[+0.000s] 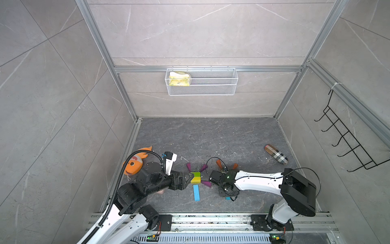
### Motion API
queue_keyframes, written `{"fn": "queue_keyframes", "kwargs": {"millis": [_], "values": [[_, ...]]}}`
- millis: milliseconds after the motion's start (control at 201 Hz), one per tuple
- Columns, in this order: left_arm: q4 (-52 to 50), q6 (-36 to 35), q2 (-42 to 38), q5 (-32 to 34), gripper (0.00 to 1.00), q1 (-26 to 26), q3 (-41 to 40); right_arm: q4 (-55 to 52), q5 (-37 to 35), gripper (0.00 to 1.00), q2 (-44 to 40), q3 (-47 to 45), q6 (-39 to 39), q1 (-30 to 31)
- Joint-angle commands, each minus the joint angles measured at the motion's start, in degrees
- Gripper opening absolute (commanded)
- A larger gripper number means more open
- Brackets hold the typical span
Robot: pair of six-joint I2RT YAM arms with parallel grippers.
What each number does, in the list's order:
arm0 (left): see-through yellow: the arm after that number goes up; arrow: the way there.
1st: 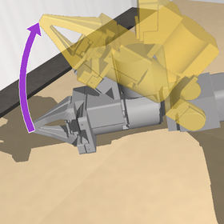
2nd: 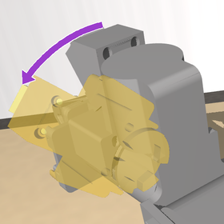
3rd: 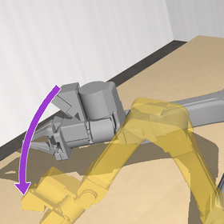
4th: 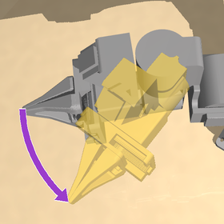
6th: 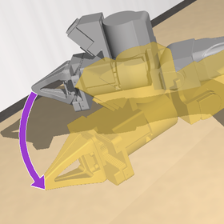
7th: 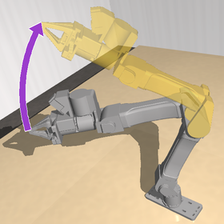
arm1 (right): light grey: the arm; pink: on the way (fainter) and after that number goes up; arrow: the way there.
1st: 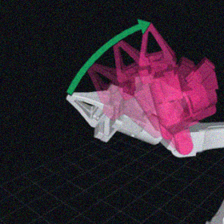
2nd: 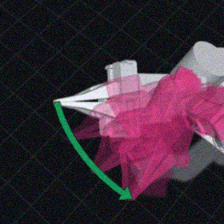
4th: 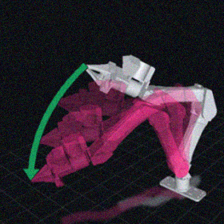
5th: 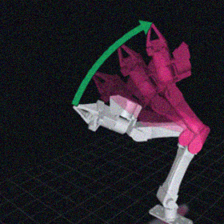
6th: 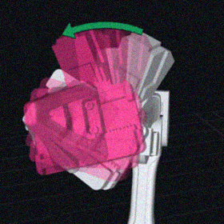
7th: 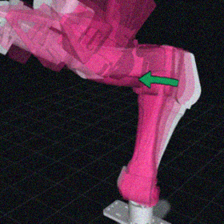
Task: Assemble a small pinwheel with building blocks
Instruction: Assemble the building block at the center of the board.
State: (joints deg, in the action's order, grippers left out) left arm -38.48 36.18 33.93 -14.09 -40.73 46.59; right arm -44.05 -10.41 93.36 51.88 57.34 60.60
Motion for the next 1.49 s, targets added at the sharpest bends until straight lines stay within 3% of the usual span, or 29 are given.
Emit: {"fn": "queue_keyframes", "kwargs": {"millis": [0, 503, 712, 886, 1254, 1488], "values": [[2.05, -1.21, -0.01, -1.52, 1.0, 0.3, -0.09, -0.57, 0.53, 0.19, 1.13, 0.29, 2.86, -0.39], [4.42, -1.95, 1.19, -3.7, 1.0, 0.26, -1.29, -0.22, -0.29, 0.23, 0.46, -0.98, 5.05, -0.74], [3.9, -2.03, 1.03, -3.67, 1.0, 0.29, -1.36, -0.15, -1.34, 0.39, 0.68, -0.56, 4.29, -0.81], [3.98, -2.12, 1.05, -3.49, 1.0, 0.29, -1.38, -0.94, -1.67, 0.47, 0.84, 0.33, 3.91, -0.89], [4.46, -2.13, 1.64, -3.75, 1.0, 0.3, -1.63, -2.05, -2.82, 0.43, 0.92, 1.73, 3.17, -1.01], [5.08, -1.97, 1.84, -4.09, 1.0, 0.3, -2.12, -2.77, -3.49, 0.5, 0.96, 2.26, 2.7, -0.99]]}}
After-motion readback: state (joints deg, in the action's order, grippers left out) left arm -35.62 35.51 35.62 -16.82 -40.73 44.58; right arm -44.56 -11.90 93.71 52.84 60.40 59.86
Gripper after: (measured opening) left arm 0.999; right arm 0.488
